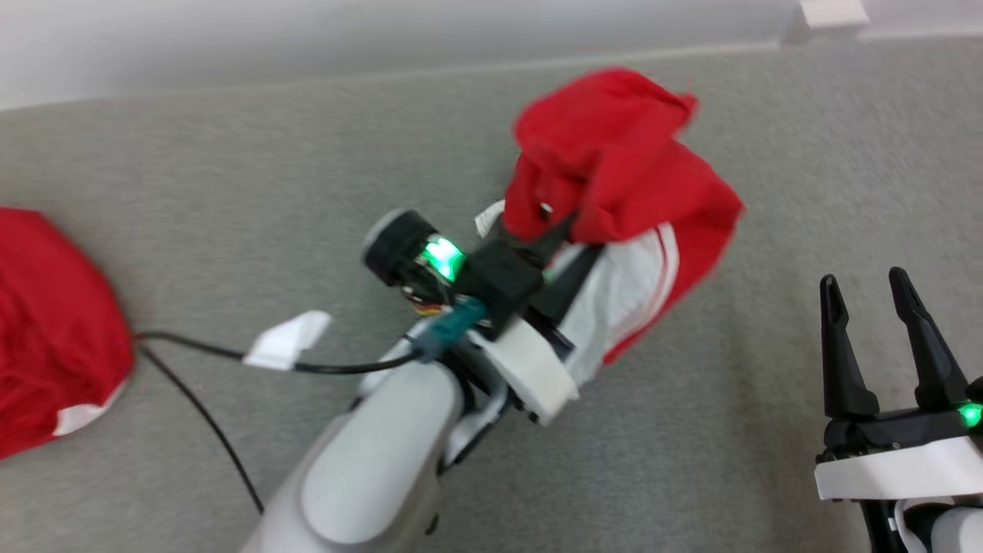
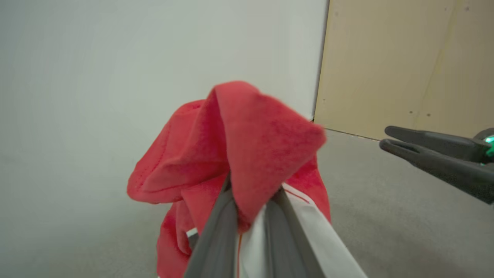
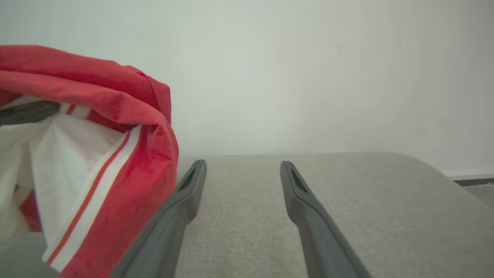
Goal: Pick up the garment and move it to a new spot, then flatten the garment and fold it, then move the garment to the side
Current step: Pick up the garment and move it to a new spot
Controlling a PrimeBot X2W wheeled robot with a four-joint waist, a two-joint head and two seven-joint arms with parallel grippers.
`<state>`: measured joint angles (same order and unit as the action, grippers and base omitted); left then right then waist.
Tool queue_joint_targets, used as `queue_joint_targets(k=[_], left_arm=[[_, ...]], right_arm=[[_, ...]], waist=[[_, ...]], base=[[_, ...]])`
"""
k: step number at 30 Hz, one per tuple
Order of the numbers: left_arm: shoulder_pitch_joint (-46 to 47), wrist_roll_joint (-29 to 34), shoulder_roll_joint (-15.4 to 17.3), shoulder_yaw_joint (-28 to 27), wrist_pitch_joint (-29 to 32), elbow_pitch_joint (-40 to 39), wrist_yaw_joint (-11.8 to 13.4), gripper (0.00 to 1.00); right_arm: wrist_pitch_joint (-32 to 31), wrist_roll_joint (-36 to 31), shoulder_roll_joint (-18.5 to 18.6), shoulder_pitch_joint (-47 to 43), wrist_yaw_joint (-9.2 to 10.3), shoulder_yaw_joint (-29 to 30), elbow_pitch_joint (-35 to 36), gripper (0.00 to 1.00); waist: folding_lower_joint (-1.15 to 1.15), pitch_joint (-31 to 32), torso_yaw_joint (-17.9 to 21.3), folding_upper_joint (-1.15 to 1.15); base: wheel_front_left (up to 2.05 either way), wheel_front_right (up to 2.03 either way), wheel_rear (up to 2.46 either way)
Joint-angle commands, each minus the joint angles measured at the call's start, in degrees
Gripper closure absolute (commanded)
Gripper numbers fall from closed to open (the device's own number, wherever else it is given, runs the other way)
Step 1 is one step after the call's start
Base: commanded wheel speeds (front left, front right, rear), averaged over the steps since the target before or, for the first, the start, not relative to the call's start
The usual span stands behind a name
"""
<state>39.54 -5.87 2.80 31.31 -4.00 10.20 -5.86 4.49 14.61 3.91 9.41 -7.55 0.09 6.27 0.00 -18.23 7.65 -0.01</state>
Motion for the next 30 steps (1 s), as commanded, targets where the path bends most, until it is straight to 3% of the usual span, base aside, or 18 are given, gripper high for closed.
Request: queue_joint_targets(k=[1, 5, 10, 11, 12, 20, 30], left_arm=[[0.9, -1.2, 0.3, 2.1, 0.6, 1.8, 0.1, 1.0], [1.4, -2.9, 0.3, 7.9, 1.8, 7.9, 0.5, 1.0], [0.3, -4.4, 0.3, 12.5, 0.0, 13.6, 0.4, 1.0], [0.2, -4.7, 0.3, 13.1, -0.8, 14.1, 0.5, 0.64], [0.2, -4.9, 0.2, 13.8, -1.8, 14.4, 0.7, 0.0], [-2.5, -7.7, 0.5, 13.6, -9.3, 10.7, 5.2, 0.0], [-12.6, -9.8, 8.3, -1.1, -11.2, -0.6, 16.5, 0.0]], right_arm=[[0.9, 1.1, -0.2, 1.2, 0.12, -0.3, -1.0, 0.0], [3.0, 2.1, -0.6, 2.4, 0.12, -0.6, -3.5, 0.0], [4.5, 2.2, -0.8, 3.3, 0.12, -0.2, -5.4, 0.0], [4.6, 2.0, -0.8, 3.3, 0.12, -0.2, -5.5, 0.0], [4.7, 1.8, -0.8, 3.3, 0.12, 0.0, -5.5, 0.0], [3.1, 0.0, -0.3, 2.2, 0.12, 0.5, -4.7, 0.0], [-0.6, -1.3, 0.6, -0.5, 0.12, 2.0, -1.3, 0.0]], waist=[[0.0, -5.4, 5.7, 0.01], [0.0, -7.3, 7.7, 0.01], [0.0, -7.7, 7.3, 0.01], [0.0, -7.5, 6.8, 0.01], [0.0, -7.3, 6.2, 0.01], [0.0, -3.2, 0.4, 0.01], [0.0, 1.3, -5.7, 0.01]], base=[[0.0, 0.0, 0.0], [0.0, 0.0, 0.0], [0.0, 0.0, 0.0], [0.0, 0.0, 0.0], [0.0, 0.0, 0.0], [0.0, 0.0, 0.0], [0.0, 0.0, 0.0]])
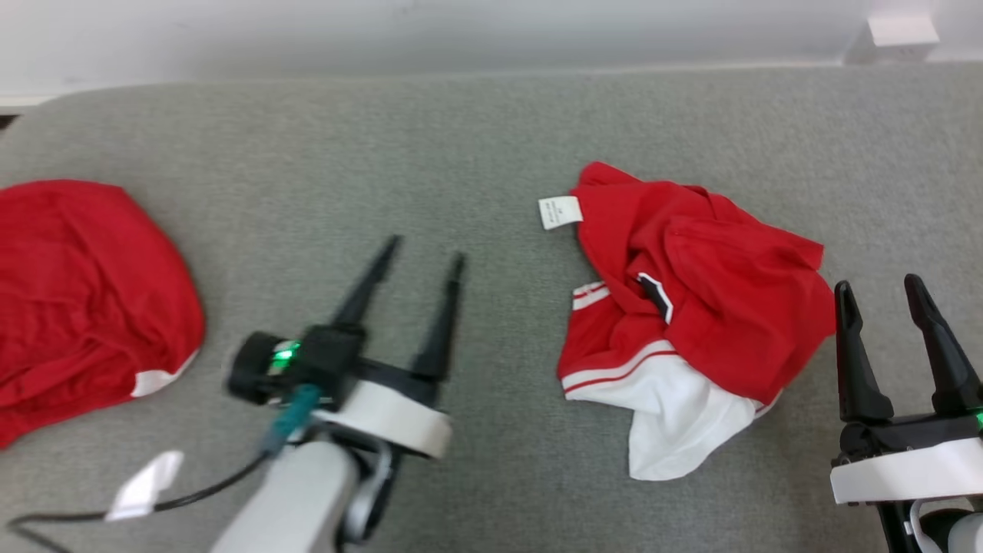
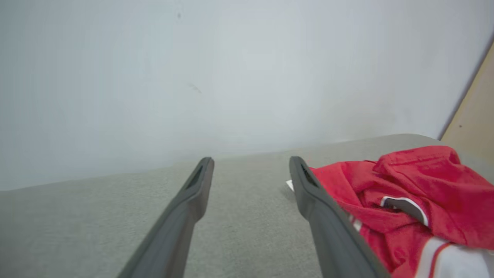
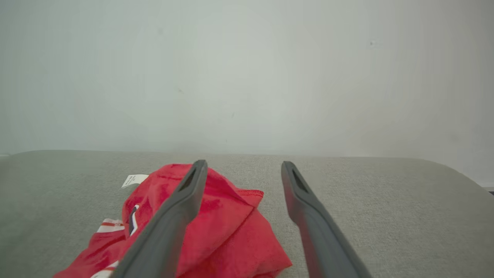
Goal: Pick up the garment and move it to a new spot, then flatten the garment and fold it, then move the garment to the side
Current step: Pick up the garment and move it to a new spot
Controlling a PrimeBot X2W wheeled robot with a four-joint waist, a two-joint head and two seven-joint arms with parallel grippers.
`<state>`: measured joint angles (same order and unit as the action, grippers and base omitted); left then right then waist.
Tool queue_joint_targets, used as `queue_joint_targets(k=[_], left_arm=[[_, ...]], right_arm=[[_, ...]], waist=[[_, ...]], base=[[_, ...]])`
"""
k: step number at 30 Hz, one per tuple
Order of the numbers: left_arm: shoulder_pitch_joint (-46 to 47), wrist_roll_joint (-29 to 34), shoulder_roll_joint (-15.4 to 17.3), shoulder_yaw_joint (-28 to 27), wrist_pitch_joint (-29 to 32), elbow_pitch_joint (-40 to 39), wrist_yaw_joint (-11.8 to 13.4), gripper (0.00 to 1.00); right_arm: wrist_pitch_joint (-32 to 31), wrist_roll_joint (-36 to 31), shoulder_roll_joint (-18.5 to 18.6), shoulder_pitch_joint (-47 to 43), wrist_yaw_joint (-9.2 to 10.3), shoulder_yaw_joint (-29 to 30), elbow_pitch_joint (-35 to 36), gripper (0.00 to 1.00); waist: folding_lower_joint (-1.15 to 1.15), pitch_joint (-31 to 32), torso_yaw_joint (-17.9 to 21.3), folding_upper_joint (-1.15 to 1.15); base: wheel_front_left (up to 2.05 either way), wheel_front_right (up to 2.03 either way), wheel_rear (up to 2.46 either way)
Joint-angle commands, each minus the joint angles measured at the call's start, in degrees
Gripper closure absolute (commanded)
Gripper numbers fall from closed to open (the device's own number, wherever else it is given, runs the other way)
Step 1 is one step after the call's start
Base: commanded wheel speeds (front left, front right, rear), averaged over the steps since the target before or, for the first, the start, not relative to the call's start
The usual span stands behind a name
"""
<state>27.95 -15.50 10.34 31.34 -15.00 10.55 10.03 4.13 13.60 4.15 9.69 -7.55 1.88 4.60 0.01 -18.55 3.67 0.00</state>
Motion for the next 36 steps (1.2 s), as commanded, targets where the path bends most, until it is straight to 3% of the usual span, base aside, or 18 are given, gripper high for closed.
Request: queue_joint_targets(k=[1, 5, 11, 36], left_arm=[[-2.2, -0.5, 1.4, -2.9, -0.1, -1.9, 1.7, 0.0], [-7.1, -1.1, 4.7, -10.2, -0.1, -5.3, 4.5, 0.0], [-13.9, -1.7, 8.1, -15.0, -0.1, -7.9, 4.2, 0.0], [-22.7, -4.7, 9.2, -13.4, 0.6, -7.3, 2.6, 0.0]], right_arm=[[-0.6, -0.3, 0.6, -1.0, 0.12, 0.3, 0.6, 0.0], [-2.2, -0.8, 0.5, -2.2, 0.12, 0.1, 1.8, 0.0], [-3.6, -0.7, 0.8, -4.1, 0.12, -0.5, 2.4, 0.0], [-6.3, -0.5, -0.6, -11.9, 0.12, -1.1, 3.4, 0.0]], waist=[[-0.01, 2.0, -2.1, 0.0], [-0.01, 3.4, -2.9, 0.0], [-0.01, 5.5, -2.9, 0.0], [-0.01, 13.5, -2.7, 0.0]], base=[[0.0, 0.0, 0.0], [0.0, 0.0, 0.0], [0.0, 0.0, 0.0], [0.0, 0.0, 0.0]])
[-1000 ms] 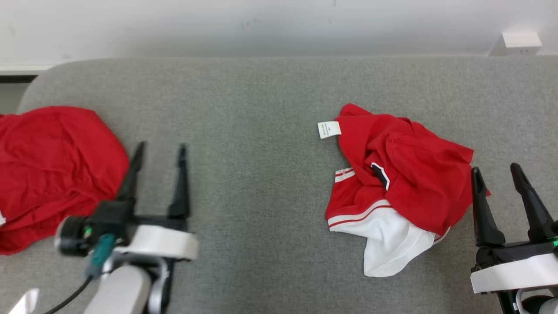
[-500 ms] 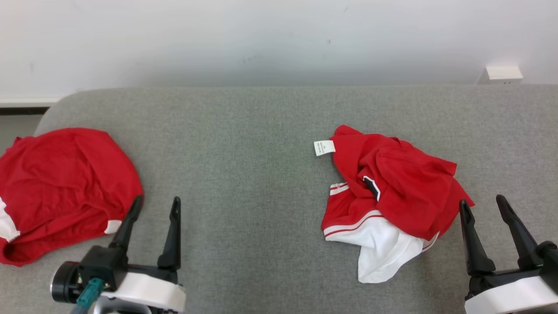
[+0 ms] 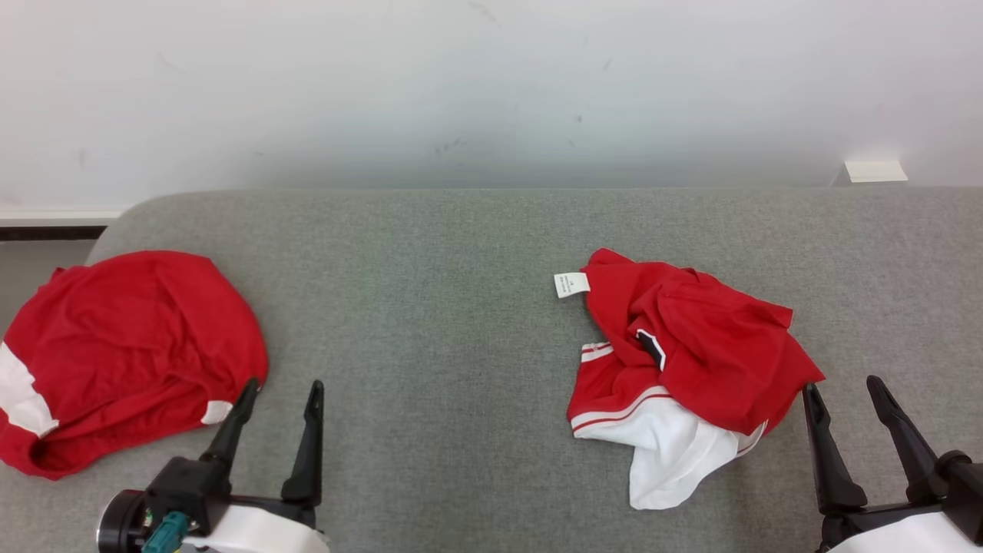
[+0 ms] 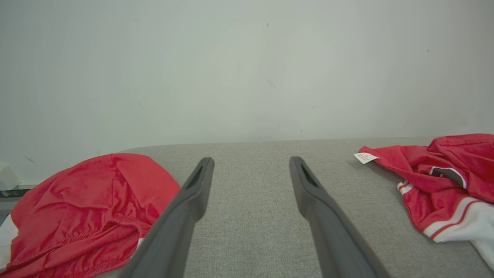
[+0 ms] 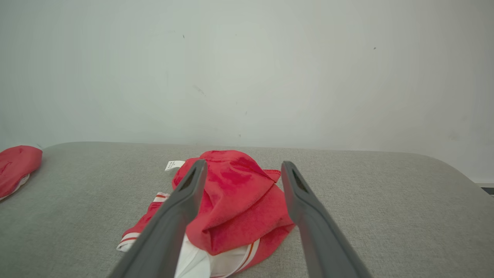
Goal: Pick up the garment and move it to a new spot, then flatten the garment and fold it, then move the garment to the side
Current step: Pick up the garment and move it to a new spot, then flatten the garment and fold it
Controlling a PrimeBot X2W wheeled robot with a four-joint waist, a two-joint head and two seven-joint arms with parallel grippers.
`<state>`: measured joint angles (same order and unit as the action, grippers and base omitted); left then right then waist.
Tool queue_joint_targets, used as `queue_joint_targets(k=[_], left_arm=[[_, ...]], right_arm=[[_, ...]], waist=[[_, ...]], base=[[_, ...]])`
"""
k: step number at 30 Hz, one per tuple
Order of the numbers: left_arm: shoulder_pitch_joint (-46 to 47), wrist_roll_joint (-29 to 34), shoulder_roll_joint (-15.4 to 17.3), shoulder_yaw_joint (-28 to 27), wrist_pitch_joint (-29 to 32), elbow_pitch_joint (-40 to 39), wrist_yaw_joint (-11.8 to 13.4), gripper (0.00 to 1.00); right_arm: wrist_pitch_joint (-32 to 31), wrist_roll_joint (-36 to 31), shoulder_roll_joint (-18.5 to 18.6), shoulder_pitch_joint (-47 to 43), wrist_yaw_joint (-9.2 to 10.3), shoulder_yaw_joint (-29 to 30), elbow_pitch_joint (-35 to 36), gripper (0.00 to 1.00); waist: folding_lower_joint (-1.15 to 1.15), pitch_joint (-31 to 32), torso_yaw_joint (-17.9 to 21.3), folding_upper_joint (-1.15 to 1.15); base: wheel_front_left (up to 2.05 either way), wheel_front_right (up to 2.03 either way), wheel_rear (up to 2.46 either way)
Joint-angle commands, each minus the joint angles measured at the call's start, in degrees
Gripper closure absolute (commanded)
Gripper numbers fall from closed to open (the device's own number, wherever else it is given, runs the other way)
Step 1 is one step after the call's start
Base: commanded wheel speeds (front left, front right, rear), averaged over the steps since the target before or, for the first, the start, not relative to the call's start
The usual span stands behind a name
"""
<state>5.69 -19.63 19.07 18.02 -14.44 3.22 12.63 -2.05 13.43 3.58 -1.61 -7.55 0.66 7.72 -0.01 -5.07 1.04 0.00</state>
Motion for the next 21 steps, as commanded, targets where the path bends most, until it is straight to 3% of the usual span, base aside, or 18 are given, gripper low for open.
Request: queue_joint_targets(k=[1, 21], left_arm=[[-0.5, -0.5, 0.5, 0.0, 0.0, -0.1, 0.1, 0.0], [-0.8, -0.9, 1.0, 0.4, 0.1, -0.5, 1.1, 0.0]], right_arm=[[-0.1, -0.3, -0.1, -0.7, 0.12, 0.2, 0.4, 0.0], [-0.1, -0.6, -0.4, -0.6, 0.12, 0.0, 0.4, 0.0]], waist=[[0.01, 0.0, -0.1, 0.0], [0.01, 0.2, 0.1, 0.0]], base=[[0.0, 0.0, 0.0], [0.0, 0.0, 0.0]])
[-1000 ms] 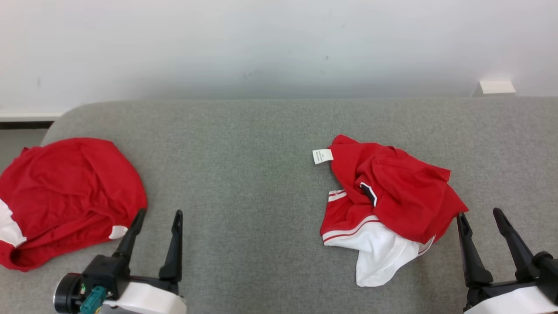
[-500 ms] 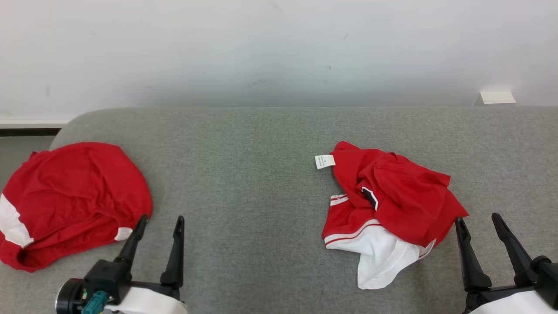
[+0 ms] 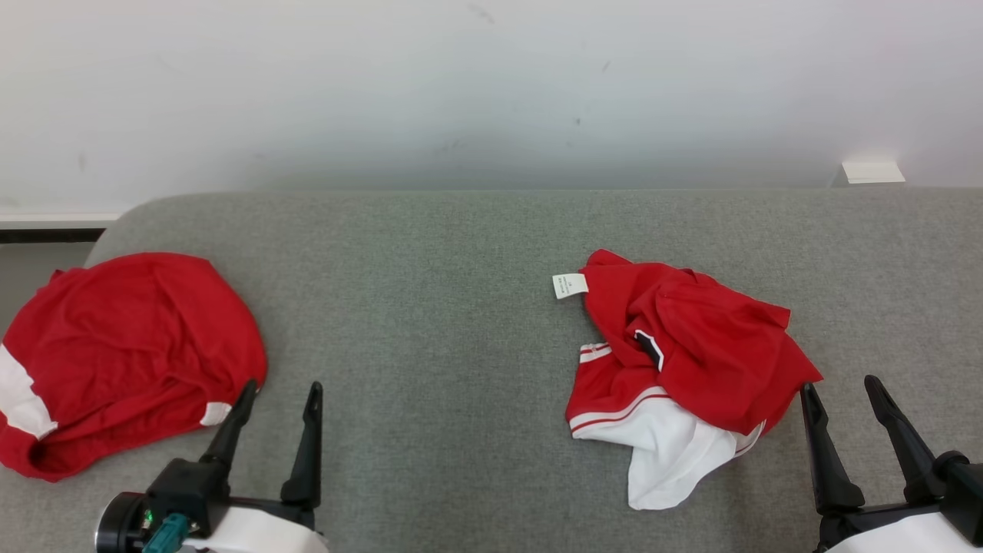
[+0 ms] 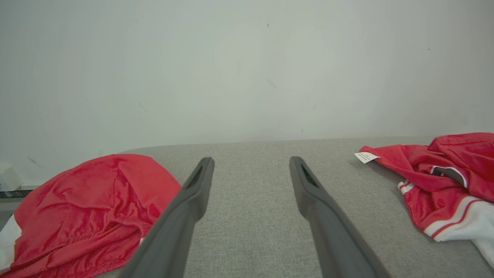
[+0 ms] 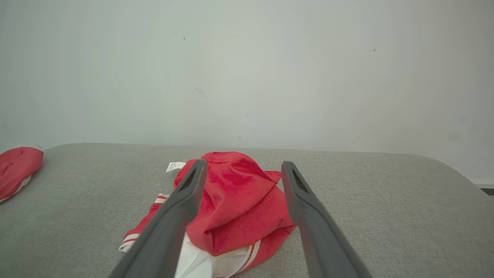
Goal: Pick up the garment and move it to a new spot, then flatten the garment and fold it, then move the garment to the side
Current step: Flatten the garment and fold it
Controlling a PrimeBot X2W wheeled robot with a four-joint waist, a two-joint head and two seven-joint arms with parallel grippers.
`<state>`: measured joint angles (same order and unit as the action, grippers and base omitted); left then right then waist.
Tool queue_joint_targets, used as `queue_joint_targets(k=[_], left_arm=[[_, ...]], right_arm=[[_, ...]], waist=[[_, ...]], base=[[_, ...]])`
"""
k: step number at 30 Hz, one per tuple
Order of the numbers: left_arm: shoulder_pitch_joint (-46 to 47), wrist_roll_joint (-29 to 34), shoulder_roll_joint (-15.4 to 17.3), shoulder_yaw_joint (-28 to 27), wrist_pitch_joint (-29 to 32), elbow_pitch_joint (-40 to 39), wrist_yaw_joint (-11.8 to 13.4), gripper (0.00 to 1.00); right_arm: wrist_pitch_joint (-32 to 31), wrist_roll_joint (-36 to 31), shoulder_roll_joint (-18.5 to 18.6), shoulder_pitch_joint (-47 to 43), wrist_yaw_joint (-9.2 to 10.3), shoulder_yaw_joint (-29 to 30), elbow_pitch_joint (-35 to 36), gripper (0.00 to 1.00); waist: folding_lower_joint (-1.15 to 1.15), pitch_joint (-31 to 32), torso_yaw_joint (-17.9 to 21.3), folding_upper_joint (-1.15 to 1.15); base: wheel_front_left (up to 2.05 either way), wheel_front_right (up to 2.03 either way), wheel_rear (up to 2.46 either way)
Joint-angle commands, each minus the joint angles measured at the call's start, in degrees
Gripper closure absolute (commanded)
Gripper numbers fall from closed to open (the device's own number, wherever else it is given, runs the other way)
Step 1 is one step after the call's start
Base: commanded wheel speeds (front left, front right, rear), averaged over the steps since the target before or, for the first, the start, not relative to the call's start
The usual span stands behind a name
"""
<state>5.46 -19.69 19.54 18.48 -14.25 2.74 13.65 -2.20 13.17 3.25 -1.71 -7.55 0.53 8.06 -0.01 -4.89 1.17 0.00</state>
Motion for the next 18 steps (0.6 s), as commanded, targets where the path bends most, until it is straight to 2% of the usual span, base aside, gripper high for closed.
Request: queue_joint_targets(k=[1, 8, 18], left_arm=[[-0.5, -0.8, 0.5, -0.1, -0.1, -0.1, 0.1, 0.0], [1.6, 0.0, 0.1, 0.9, 0.3, -0.6, 0.1, 0.0], [9.5, 2.2, -4.2, 4.2, -0.5, 0.6, -1.7, 0.0]], right_arm=[[0.0, -0.4, -0.1, -0.5, 0.12, 0.2, 0.1, 0.0], [-0.2, -0.8, 0.3, 1.0, 0.12, 1.4, -0.1, 0.0], [-2.7, -0.8, 5.2, 7.9, 0.12, 0.2, -4.4, 0.0]], waist=[[0.01, 0.0, -0.1, 0.0], [0.01, -1.1, -1.7, 0.0], [0.01, -9.2, -9.6, 0.0]], base=[[0.0, 0.0, 0.0], [0.0, 0.0, 0.0], [0.0, 0.0, 0.0]])
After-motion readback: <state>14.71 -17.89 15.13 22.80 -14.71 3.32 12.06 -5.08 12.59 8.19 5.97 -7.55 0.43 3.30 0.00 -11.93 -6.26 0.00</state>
